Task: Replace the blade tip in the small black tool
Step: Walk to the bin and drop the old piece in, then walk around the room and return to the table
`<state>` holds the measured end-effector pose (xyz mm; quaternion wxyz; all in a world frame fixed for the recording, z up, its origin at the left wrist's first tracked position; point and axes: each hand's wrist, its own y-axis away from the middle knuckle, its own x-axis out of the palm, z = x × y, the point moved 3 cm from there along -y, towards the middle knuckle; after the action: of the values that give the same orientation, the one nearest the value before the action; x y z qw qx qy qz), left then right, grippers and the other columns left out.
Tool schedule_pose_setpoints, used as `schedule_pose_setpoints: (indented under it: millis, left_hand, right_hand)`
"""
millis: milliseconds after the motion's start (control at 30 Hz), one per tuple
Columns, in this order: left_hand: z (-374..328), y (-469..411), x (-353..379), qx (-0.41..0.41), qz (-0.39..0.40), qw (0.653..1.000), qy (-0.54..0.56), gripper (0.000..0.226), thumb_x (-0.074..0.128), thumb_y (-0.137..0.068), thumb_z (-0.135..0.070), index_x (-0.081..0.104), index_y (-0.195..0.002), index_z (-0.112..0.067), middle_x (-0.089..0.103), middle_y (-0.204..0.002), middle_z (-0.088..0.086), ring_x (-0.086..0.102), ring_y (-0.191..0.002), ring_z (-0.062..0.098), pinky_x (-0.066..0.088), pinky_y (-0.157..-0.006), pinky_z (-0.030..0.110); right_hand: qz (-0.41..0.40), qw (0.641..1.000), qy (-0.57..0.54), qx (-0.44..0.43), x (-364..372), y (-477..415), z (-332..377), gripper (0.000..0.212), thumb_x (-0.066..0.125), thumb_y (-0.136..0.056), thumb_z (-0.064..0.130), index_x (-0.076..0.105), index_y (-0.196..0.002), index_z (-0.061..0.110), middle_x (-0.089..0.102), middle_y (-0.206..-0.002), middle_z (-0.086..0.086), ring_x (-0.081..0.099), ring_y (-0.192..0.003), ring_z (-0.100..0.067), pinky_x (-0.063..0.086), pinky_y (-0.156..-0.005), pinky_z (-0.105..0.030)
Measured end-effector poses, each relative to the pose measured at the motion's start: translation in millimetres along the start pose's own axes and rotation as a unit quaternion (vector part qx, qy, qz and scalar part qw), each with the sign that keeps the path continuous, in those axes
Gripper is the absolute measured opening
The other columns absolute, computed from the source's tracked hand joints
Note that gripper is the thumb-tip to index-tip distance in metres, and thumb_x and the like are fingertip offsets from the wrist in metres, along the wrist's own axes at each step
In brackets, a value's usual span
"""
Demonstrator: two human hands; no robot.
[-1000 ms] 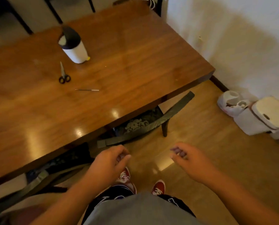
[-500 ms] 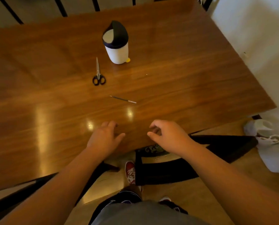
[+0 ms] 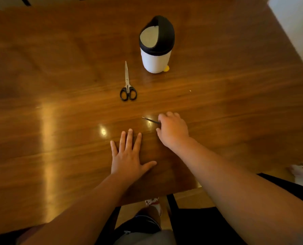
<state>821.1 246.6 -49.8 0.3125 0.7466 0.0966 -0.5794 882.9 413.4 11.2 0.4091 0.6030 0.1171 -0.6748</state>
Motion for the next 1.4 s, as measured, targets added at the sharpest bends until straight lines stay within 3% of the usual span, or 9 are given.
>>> schedule_pose_setpoints:
  millis: [567,633,733,833,900,1100,1167,1267,1400]
  left_hand:
    - [4,2,7,0.015,-0.019,1.0,0.008,0.103,0.009,-0.067,-0.093,-0.022,-0.145,-0.033,-0.013,-0.162,0.005,-0.017,-0.148,0.027,-0.007,-0.116,0.061]
    - [3,2,6,0.016,-0.018,1.0,0.006,0.102,0.011,-0.068,-0.092,-0.021,-0.145,-0.033,-0.012,-0.163,0.005,-0.016,-0.148,0.028,-0.006,-0.115,0.062]
    - [4,4,6,0.016,-0.015,1.0,0.003,0.1,0.015,-0.071,-0.089,-0.013,-0.148,-0.032,-0.009,-0.163,0.005,-0.012,-0.149,0.028,-0.003,-0.116,0.062]
    - [3,15,6,0.012,-0.018,1.0,0.013,0.091,0.02,-0.078,-0.081,-0.001,-0.15,-0.031,-0.002,-0.163,0.005,-0.005,-0.15,0.027,0.001,-0.116,0.061]
    - [3,28,6,0.005,-0.012,1.0,0.026,0.084,0.028,-0.082,-0.074,0.005,-0.15,-0.03,0.002,-0.163,0.005,-0.001,-0.15,0.027,0.006,-0.117,0.06]
    - [-10,87,3,-0.022,0.046,0.996,0.07,0.07,0.046,-0.087,-0.06,0.025,-0.146,-0.027,0.014,-0.161,0.007,0.012,-0.148,0.029,0.025,-0.116,0.053]
    - [-18,113,1,-0.035,0.077,0.99,0.111,0.06,0.048,-0.088,-0.058,0.041,-0.137,-0.025,0.032,-0.153,0.006,0.03,-0.141,0.028,0.04,-0.109,0.049]
    - [-34,155,5,-0.065,0.132,0.967,0.208,0.048,0.05,-0.088,-0.057,0.053,-0.123,-0.025,0.061,-0.12,0.001,0.061,-0.107,0.021,0.056,-0.086,0.04]
    - [-63,218,28,-0.1,0.086,0.962,0.24,0.039,0.051,-0.088,-0.055,0.055,-0.117,-0.03,0.066,-0.11,-0.003,0.063,-0.092,0.015,0.057,-0.077,0.034]
  right_hand:
    - [0.04,0.998,0.056,0.008,17,-21,13,0.036,0.048,-0.094,0.016,0.047,-0.129,0.007,0.055,-0.127,-0.014,0.052,-0.116,-0.03,0.046,-0.091,-0.04]
    - [0.027,1.0,0.009,-0.004,15,-16,12,0.025,0.048,-0.095,0.019,0.051,-0.118,0.009,0.062,-0.109,-0.011,0.059,-0.096,-0.027,0.048,-0.072,-0.033]
    - [0.009,0.993,-0.118,-0.009,10,1,8,0.009,0.05,-0.095,0.02,0.05,-0.103,0.016,0.057,-0.076,0.001,0.055,-0.065,-0.017,0.035,-0.049,-0.023]
    - [0.011,0.971,-0.235,0.03,0,25,4,0.022,0.052,-0.094,0.018,0.053,-0.116,0.019,0.063,-0.091,0.002,0.059,-0.068,-0.015,0.045,-0.054,-0.027]
    - [0.043,0.943,-0.318,0.084,-3,46,1,0.019,0.052,-0.094,0.017,0.058,-0.111,0.02,0.065,-0.097,0.002,0.063,-0.075,-0.017,0.05,-0.06,-0.03]
    - [0.139,0.844,-0.487,0.174,-9,132,-13,0.014,0.051,-0.096,0.016,0.065,-0.092,0.017,0.063,-0.077,-0.001,0.054,-0.064,-0.013,0.041,-0.055,-0.026]
    - [0.181,0.821,-0.508,0.188,-9,162,-20,0.015,0.051,-0.097,0.016,0.065,-0.095,0.014,0.062,-0.075,-0.002,0.051,-0.062,-0.013,0.039,-0.05,-0.024]
    - [0.214,0.806,-0.521,0.181,-5,205,-32,0.018,0.049,-0.096,0.013,0.066,-0.091,0.01,0.062,-0.071,-0.003,0.052,-0.059,-0.013,0.039,-0.049,-0.025]
    - [0.262,0.839,-0.466,0.103,8,252,-39,0.023,0.049,-0.094,0.011,0.065,-0.078,0.018,0.064,-0.063,0.001,0.053,-0.052,-0.009,0.04,-0.045,-0.024]
